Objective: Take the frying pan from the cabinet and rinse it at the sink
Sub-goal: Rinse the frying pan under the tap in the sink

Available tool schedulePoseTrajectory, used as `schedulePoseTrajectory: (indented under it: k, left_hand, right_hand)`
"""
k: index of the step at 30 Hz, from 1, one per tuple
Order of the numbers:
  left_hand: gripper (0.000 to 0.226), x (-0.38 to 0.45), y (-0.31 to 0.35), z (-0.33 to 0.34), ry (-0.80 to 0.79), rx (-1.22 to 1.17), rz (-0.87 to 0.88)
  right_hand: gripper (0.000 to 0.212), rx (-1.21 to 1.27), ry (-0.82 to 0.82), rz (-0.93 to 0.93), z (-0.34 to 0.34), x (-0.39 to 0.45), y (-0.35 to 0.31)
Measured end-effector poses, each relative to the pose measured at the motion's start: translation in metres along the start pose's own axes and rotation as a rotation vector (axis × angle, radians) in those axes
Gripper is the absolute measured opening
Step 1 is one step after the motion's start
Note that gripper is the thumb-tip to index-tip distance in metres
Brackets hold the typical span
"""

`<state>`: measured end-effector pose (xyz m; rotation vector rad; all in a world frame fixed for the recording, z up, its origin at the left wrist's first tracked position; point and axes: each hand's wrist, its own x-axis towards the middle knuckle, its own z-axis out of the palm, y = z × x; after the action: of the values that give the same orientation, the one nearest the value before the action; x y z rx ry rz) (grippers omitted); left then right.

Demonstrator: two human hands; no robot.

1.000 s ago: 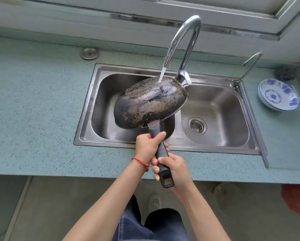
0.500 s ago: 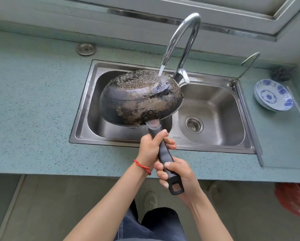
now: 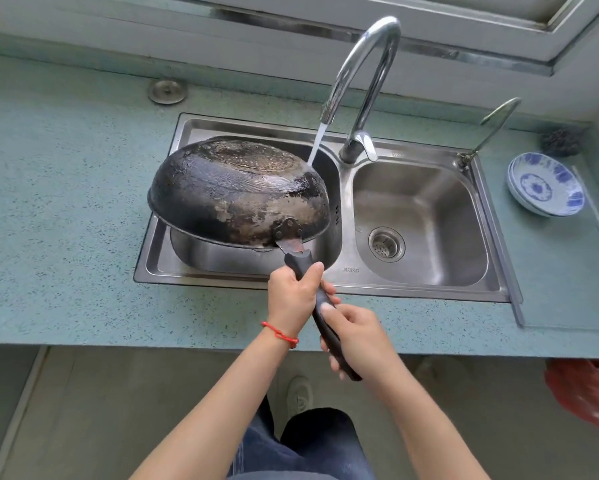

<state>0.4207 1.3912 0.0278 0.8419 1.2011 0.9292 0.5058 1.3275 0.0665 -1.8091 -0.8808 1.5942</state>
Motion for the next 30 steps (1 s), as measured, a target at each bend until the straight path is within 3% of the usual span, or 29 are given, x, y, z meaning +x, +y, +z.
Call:
schedulePoseTrajectory:
  k: [2, 6, 11, 16, 19, 21, 25, 30]
  left_hand:
    - [0.039, 0.002, 0.001, -0.003, 0.015, 0.009, -0.017]
    - [0.023, -0.001, 0.000, -0.011, 0.019, -0.067, -0.066]
    - [0.010, -0.011, -0.008, -0.017, -0.027, -0.413, -0.165]
    - [0.019, -0.009, -0.009, -0.019, -0.141, -0.685, -0.314]
    - [0.046, -0.005, -0.013, -0.020, -0.234, -0.764, -0.349]
    - [0.058, -0.003, -0.013, -0.021, -0.284, -0.756, -0.345]
    - [0.017, -0.005, -0.007, -0.016, -0.252, -0.567, -0.298]
    - [0.008, -0.012, -0.009, -0.011, -0.220, -0.446, -0.238]
  right_hand:
    - [0.036, -0.068, 0.078, -0.049, 0.007, 0.001, -0.001]
    - [0.034, -0.004, 0.079, -0.074, 0.015, -0.001, -0.001]
    - [0.031, 0.136, 0.029, -0.055, 0.018, -0.004, 0.007]
    - [0.026, 0.241, 0.009, -0.084, 0.017, -0.006, 0.016]
    - [0.028, 0.265, -0.020, -0.105, 0.012, -0.008, 0.022]
    - [0.034, 0.282, -0.043, -0.124, 0.008, -0.009, 0.023]
    - [0.056, 0.258, -0.068, -0.125, -0.001, -0.011, 0.023]
    - [0.024, 0.171, -0.108, -0.095, -0.016, -0.015, 0.020]
